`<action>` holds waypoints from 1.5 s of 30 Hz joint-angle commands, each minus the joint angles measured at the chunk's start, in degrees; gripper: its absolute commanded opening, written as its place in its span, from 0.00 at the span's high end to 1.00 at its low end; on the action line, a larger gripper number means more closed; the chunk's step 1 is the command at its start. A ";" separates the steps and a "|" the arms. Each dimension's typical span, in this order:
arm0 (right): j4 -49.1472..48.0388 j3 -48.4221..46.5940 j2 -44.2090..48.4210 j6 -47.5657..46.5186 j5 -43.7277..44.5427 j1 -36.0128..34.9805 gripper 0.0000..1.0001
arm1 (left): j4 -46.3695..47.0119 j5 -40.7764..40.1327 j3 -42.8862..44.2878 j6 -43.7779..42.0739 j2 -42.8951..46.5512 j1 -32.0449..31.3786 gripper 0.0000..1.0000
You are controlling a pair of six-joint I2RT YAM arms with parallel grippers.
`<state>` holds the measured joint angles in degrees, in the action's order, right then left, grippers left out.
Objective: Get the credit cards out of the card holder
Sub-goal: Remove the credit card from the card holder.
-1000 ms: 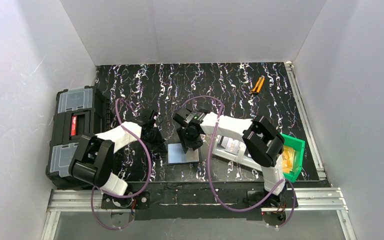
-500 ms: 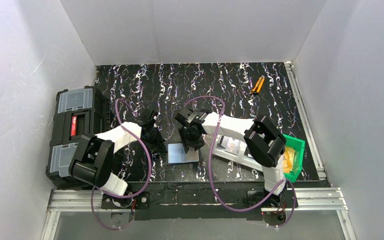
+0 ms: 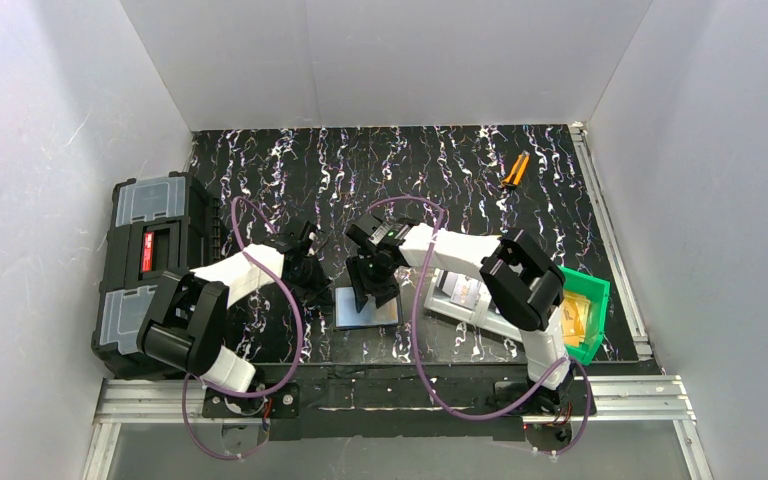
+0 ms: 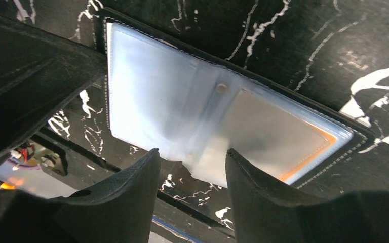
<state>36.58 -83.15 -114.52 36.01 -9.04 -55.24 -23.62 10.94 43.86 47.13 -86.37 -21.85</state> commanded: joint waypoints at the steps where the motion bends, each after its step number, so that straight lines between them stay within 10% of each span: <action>1: -3.08 -0.81 -1.73 1.19 -4.29 1.10 0.42 | -1.22 -2.26 -1.84 -0.09 0.39 -1.10 0.94; 45: -2.30 9.65 6.28 3.67 -0.47 6.91 0.40 | -3.72 -1.66 -0.17 -2.66 4.99 -1.99 0.98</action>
<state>33.19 -74.32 -108.51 39.11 -11.05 -48.12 -26.79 9.45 42.70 44.97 -81.19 -23.49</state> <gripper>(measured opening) 0.595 0.027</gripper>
